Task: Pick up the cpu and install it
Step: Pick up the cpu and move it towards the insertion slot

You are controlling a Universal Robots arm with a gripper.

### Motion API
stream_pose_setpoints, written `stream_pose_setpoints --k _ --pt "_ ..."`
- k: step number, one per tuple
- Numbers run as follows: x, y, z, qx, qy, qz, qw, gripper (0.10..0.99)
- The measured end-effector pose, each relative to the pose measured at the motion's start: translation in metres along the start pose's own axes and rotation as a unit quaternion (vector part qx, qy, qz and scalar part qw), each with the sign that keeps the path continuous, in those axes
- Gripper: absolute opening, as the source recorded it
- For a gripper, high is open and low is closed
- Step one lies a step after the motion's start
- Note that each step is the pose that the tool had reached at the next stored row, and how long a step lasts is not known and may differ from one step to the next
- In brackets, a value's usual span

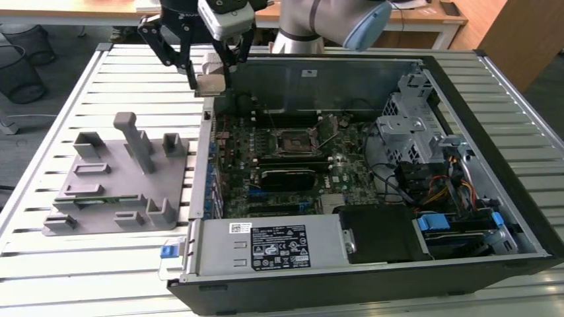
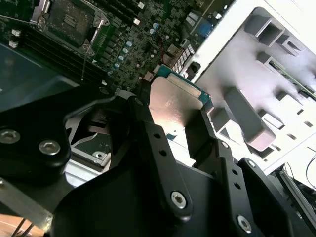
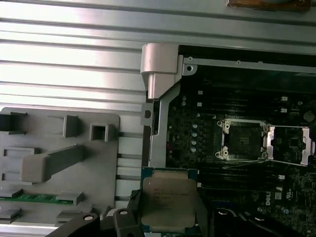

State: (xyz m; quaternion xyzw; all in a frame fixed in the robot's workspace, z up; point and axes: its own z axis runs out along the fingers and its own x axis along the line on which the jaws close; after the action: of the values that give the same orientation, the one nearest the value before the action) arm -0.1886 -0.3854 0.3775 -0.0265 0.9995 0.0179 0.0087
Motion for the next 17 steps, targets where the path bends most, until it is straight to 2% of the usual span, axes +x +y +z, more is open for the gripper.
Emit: stream_pose_setpoints --k 17 --pt "-0.0408 0.0039 0.0009 0.0 0.0 0.0 1.0 0.529"
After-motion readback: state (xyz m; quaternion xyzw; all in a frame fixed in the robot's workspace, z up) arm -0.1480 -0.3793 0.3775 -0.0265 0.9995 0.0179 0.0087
